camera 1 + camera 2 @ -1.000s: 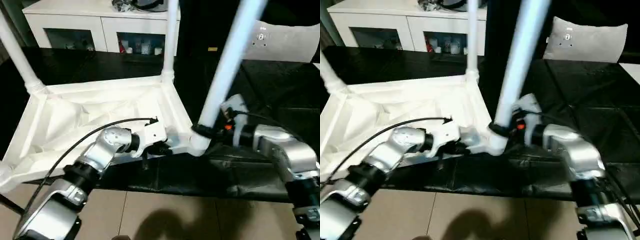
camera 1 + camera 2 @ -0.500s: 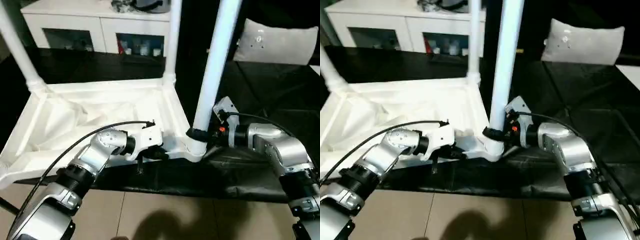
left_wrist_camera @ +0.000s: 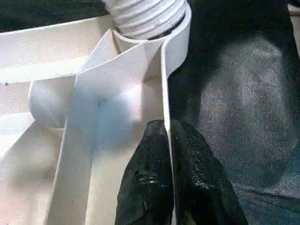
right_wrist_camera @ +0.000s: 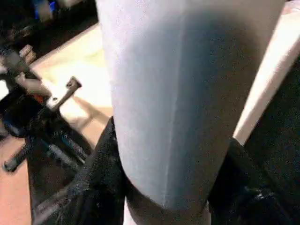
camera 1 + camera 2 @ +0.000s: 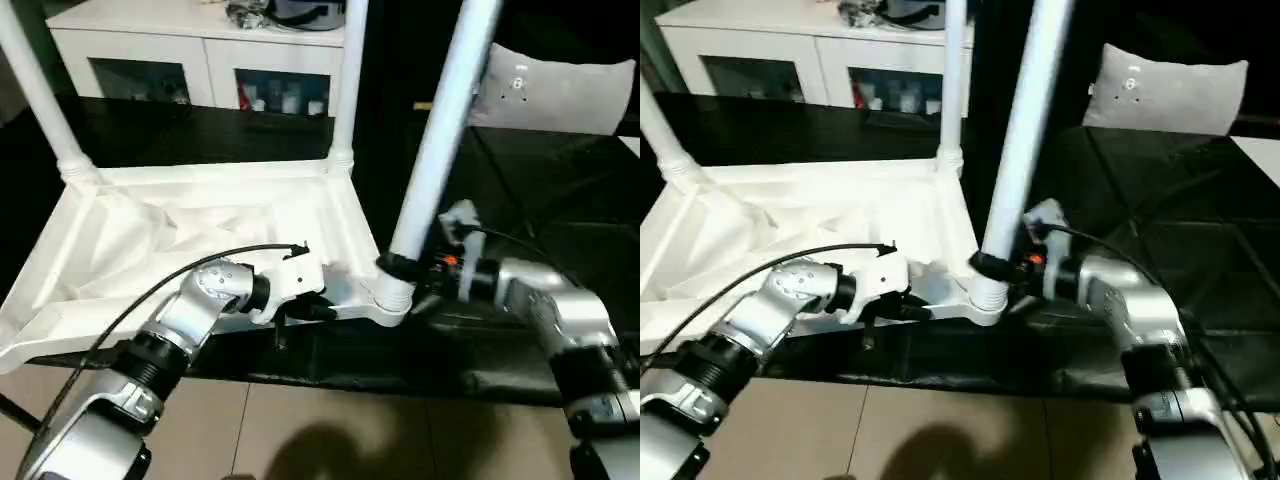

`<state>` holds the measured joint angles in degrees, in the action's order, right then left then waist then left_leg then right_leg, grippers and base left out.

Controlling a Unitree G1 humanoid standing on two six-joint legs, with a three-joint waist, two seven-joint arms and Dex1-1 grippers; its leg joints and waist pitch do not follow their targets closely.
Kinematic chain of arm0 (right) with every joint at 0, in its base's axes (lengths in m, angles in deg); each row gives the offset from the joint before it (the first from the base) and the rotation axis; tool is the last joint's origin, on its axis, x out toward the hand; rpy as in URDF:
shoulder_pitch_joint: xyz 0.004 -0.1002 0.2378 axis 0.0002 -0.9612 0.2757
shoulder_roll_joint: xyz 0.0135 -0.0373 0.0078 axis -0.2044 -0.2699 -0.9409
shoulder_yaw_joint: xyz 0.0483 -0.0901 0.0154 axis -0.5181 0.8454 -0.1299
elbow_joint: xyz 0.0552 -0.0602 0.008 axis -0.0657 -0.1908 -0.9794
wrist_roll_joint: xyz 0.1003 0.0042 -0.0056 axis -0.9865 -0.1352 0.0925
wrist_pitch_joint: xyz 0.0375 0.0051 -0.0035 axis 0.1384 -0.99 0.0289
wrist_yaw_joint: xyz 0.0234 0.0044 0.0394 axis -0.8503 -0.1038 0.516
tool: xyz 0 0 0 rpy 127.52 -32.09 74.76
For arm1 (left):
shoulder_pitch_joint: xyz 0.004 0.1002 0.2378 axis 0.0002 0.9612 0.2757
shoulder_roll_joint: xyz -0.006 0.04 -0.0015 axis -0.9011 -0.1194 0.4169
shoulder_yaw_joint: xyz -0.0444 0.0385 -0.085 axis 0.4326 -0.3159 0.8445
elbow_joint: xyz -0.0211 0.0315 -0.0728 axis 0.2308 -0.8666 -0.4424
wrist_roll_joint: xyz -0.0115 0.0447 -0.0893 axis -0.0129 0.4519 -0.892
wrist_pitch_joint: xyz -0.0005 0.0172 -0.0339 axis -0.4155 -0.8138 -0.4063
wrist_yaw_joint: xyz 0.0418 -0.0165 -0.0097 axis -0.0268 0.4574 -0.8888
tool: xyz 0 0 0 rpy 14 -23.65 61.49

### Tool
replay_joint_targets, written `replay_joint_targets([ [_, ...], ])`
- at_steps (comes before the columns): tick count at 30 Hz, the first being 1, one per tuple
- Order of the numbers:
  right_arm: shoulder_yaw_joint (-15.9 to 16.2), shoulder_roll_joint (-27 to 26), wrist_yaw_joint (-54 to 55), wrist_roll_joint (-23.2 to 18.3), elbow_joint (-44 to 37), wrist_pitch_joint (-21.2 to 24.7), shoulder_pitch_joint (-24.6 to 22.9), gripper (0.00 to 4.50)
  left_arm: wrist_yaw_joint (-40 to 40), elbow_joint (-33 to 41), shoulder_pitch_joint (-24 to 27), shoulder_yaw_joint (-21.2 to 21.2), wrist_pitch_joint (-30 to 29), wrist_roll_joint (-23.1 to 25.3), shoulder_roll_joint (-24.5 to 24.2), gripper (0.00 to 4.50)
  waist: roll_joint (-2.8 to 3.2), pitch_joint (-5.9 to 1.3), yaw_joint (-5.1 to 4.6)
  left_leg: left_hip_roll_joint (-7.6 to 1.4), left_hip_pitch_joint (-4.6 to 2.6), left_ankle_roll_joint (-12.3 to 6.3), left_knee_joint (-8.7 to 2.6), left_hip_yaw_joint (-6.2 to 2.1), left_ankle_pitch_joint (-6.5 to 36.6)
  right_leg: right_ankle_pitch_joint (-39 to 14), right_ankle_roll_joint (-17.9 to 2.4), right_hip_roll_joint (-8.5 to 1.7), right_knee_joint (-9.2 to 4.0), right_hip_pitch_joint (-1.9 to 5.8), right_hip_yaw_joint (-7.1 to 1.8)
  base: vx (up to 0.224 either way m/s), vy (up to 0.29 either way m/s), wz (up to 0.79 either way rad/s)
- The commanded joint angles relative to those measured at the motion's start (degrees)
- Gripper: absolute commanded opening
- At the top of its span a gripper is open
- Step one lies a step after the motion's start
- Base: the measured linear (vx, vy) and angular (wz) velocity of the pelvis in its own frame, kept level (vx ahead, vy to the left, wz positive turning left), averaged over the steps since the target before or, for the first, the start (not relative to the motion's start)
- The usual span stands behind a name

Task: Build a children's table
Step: Insert table leg to table base

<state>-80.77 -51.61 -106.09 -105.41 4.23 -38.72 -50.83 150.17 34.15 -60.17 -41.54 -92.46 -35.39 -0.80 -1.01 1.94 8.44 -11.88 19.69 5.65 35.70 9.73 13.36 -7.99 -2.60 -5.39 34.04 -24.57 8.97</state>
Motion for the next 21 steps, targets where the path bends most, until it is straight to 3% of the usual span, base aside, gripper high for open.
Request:
replay_joint_targets([
  [1, -0.2, -0.7, 1.2, 0.4, 0.1, -1.4, -3.9, 1.88, -1.4, -1.8, 0.5, -0.7, -0.3, 1.6, 0.7, 0.00, 0.16, -3.72, -0.22, -1.36, 0.41, -2.13, -4.38, -0.21, 5.8, -21.7, -3.5, -3.83, -4.64, 4.42, -3.35, 0.000, 0.000, 0.00],
  [3, -0.5, -1.0, 1.4, 0.4, 0.0, -2.1, -4.7, 1.88, -1.5, -1.9, 0.5, -0.6, -0.3, 1.6, 0.8, 0.00, 0.29, -3.30, -0.32, -1.29, -0.08, -1.94, -4.60, -0.18, 8.1, -25.8, -2.2, -3.92, -5.52, 4.19, -3.10, 0.000, 0.000, 0.00],
  [4, -0.6, -1.1, 1.4, 0.4, 0.0, -2.4, -5.0, 1.88, -1.6, -2.0, 0.5, -0.6, -0.3, 1.6, 0.8, 0.00, 0.93, -3.05, -0.55, -1.23, -0.68, -1.64, -4.67, -0.18, 10.7, -29.2, -1.3, -3.87, -6.49, 4.06, -2.75, 0.000, 0.000, 0.00],
  [5, -1.1, -1.5, 1.7, 0.2, -0.6, -2.9, -6.1, 1.88, -1.7, -2.2, 0.5, -0.6, -0.2, 1.6, 0.9, 0.00, 0.70, -3.05, -0.69, -1.16, -0.85, -1.50, -4.68, -0.24, 11.4, -30.3, -0.8, -3.90, -6.66, 4.14, -2.52, 0.000, 0.000, 0.00],
  [6, -1.6, -1.9, 2.2, 0.2, -1.4, -3.7, -7.6, 1.88, -1.9, -2.5, 0.5, -0.6, 0.0, 1.8, 1.1, 0.00, 1.16, -3.07, -0.62, -1.01, -1.12, -1.48, -4.73, -0.29, 11.8, -31.1, -0.2, -3.91, -6.92, 4.17, -2.45, 0.000, 0.000, 0.00],
  [7, -1.6, -1.9, 2.5, 0.5, -2.1, -4.4, -8.5, 1.88, -2.0, -2.7, 0.4, -0.5, 0.0, 1.9, 1.2, 0.00, 0.94, -3.13, -0.75, -1.14, -1.15, -1.77, -4.92, -0.34, 11.7, -30.8, 0.0, -3.99, -7.08, 4.36, -2.39, 0.000, 0.000, 0.00],
  [10, 0.0, -1.1, 3.1, 3.1, -3.9, -6.4, -9.9, 1.88, -2.1, -3.0, 0.3, -0.7, 0.2, 2.5, 1.1, 0.00, 1.11, -3.37, -0.88, -1.24, -0.87, -1.85, -5.14, -0.66, 11.0, -28.9, 0.0, -3.97, -6.61, 4.82, -2.50, 0.000, 0.000, 0.00],
  [11, 2.4, 0.2, 3.5, 6.2, -4.8, -8.4, -10.5, 1.88, -2.0, -3.2, 0.0, -0.9, 0.5, 2.8, 1.0, 0.00, 1.50, -3.42, -0.81, -1.20, -0.90, -1.87, -5.10, -0.64, 10.8, -28.5, -0.2, -3.96, -6.51, 4.77, -2.55, 0.000, 0.000, 0.00],
  [12, 3.4, 0.7, 3.7, 7.4, -5.1, -9.1, -10.6, 1.88, -2.0, -3.3, -0.1, -1.0, 0.6, 3.0, 0.9, 0.00, 1.37, -3.37, -0.84, -1.08, -0.80, -1.82, -5.08, -0.52, 10.3, -28.0, 0.1, -3.79, -6.55, 4.79, -2.58, 0.000, 0.000, 0.00],
  [18, 8.7, 3.4, 2.4, 13.4, -4.4, -10.6, -8.7, 1.88, -0.9, -4.6, -1.2, -1.7, 2.1, 4.3, 0.1, 0.00, 1.33, -3.05, -1.20, -0.47, -1.23, -2.12, -4.82, -0.34, 12.5, -33.7, 2.7, -3.50, -7.64, 4.42, -1.80, 0.000, 0.000, 0.00],
  [21, 10.0, 3.9, 0.6, 13.7, -4.2, -9.6, -7.5, 1.88, 0.1, -4.8, -1.7, -2.1, 2.5, 4.6, -0.4, 0.00, 1.33, -3.02, -1.52, -0.62, -1.61, -2.27, -4.78, -0.47, 14.2, -35.1, 3.7, -3.49, -8.19, 4.27, -1.24, 0.000, 0.000, 0.00],
])
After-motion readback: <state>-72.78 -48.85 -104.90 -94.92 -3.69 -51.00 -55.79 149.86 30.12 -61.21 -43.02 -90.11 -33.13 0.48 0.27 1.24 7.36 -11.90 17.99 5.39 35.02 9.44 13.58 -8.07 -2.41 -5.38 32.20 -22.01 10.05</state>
